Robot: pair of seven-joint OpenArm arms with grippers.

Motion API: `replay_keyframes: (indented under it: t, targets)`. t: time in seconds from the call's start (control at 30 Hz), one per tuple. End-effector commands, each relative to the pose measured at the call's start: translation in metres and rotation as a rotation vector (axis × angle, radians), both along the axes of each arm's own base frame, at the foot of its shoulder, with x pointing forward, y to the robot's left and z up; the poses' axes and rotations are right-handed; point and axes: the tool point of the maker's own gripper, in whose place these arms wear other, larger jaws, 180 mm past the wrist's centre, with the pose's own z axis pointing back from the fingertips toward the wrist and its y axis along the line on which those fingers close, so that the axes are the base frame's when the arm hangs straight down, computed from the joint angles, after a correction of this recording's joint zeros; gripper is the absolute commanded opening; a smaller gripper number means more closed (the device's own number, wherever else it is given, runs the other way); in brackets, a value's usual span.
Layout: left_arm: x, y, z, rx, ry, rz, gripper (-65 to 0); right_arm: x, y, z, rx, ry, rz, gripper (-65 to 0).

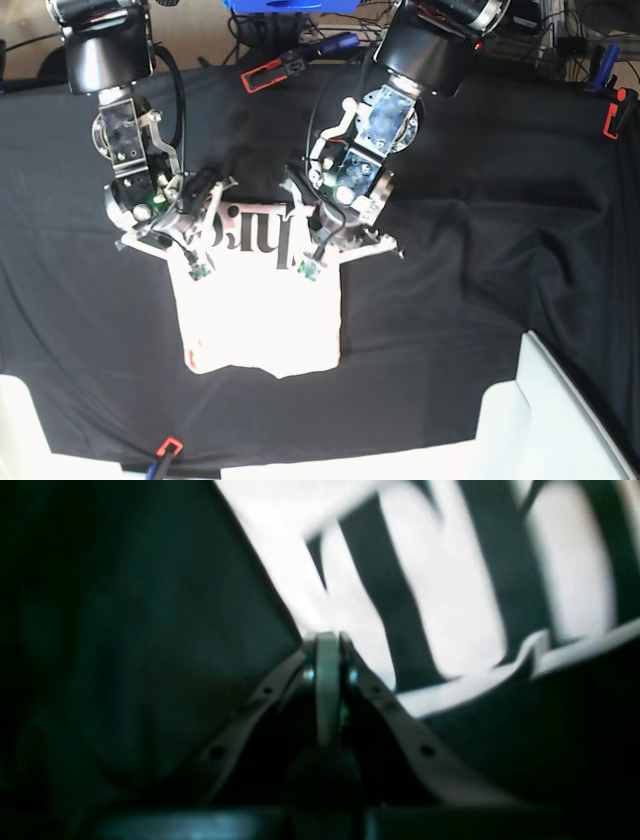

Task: Fold the T-shirt properly
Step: 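Press and smooth the shirt's printed edge with both grippers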

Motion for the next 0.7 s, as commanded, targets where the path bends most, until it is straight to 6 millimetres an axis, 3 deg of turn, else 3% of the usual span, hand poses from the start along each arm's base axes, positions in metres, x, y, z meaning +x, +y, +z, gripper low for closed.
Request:
replay_keyframes:
  t: [0.0,0.1,0.2,0.4,0.53,0.67]
  targets:
    - [0.020,-0.007,0.025,-0.027,-0.084,-0.004,-65.0,0.023,0.004,0.026,0.012,-0.088,0.003,-63.8]
    - [0.027,-0.007,0.040,-0.030,-0.100,0.010,-65.0,0.035,0.002,0.054,-0.003,-0.143,-0.002,-63.5]
    - [0.040,-0.008,0.048,-0.033,-0.117,0.012,-65.0,0.051,0.000,0.063,-0.011,-0.162,-0.005,-63.4]
    - [0.049,-0.020,0.026,-0.012,-0.039,0.004,-65.0,0.059,0.000,0.036,0.006,-0.122,0.000,-63.4]
    - [0.046,-0.018,0.009,0.007,-0.020,-0.011,-65.0,0.045,0.000,0.004,0.022,-0.057,-0.001,-63.5]
    - [0.029,-0.009,-0.019,0.036,0.056,-0.009,-65.0,0.033,-0.003,-0.018,0.034,-0.019,-0.005,-63.7]
